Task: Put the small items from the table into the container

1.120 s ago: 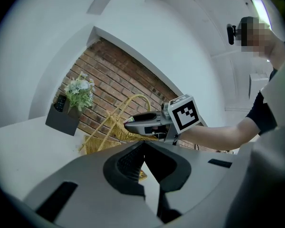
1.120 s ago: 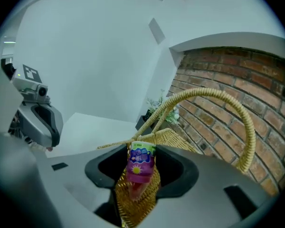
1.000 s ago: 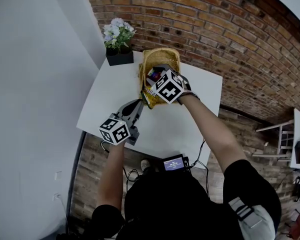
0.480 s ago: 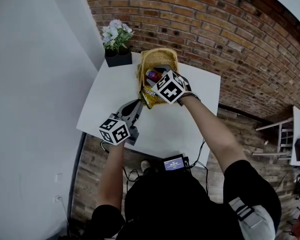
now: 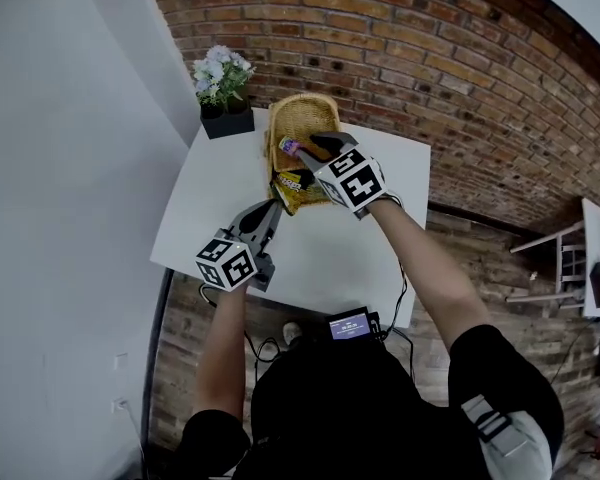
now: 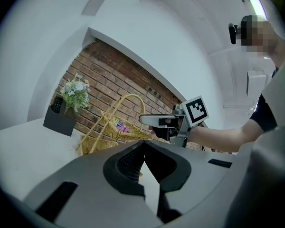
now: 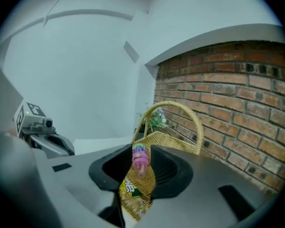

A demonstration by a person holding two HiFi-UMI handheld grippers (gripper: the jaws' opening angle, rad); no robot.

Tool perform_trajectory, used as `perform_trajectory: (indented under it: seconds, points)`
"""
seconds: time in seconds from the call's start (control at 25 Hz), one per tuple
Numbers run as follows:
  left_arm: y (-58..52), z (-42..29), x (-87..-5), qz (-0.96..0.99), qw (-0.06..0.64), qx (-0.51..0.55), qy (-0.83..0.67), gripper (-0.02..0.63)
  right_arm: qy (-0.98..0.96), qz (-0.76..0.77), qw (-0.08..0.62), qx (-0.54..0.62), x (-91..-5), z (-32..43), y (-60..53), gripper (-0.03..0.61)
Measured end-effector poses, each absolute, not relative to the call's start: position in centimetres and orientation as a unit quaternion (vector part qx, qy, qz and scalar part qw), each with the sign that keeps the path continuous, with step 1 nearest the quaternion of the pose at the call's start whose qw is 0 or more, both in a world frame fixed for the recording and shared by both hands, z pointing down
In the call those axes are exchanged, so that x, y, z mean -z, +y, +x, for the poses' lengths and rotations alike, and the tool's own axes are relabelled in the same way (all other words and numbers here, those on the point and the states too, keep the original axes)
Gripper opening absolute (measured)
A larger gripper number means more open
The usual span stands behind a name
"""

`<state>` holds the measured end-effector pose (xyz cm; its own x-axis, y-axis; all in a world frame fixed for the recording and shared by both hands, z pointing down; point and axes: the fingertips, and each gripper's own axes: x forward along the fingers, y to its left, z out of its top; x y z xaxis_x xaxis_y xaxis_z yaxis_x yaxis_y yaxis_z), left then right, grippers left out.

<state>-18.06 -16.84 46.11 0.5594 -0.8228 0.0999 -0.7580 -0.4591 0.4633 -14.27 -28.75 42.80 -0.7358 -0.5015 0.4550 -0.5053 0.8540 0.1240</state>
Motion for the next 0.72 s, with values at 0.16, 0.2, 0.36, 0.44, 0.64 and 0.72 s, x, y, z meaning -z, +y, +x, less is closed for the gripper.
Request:
perform_trajectory:
  seconds: [0.16,0.2,0.36,0.44,0.64,0.72]
  points:
    - [-16.0,-17.9,-45.9,0.852,0.234,0.059,-0.464,0.008,-0.935,0.279,0.217,-0.023,-41.8,-12.3,-27.8,0.068]
    - [-15.8,-17.8,-46.0,0.852,0.234,0.056,-0.464,0.009,-0.937,0.280,0.208,-0.034,-41.7,-11.8,-27.5,0.054]
    - [-14.8,-17.2,-46.2,0.853,0.236,0.049,-0.462,0.009,-0.939,0.283,0.176,-0.079,-41.6,-9.5,-26.2,0.028]
    - [-14.5,-16.9,-46.4,0.855,0.237,0.046,-0.460,0.008,-0.938,0.286,0.169,-0.096,-41.9,-8.3,-25.7,0.020]
    - [-13.7,-15.8,-47.1,0.856,0.243,0.043,-0.454,0.008,-0.935,0.283,0.149,-0.153,-43.4,-5.8,-24.0,0.014]
    - [-13.3,-15.2,-47.3,0.857,0.245,0.042,-0.451,0.009,-0.932,0.282,0.142,-0.176,-44.2,-4.9,-23.2,0.014]
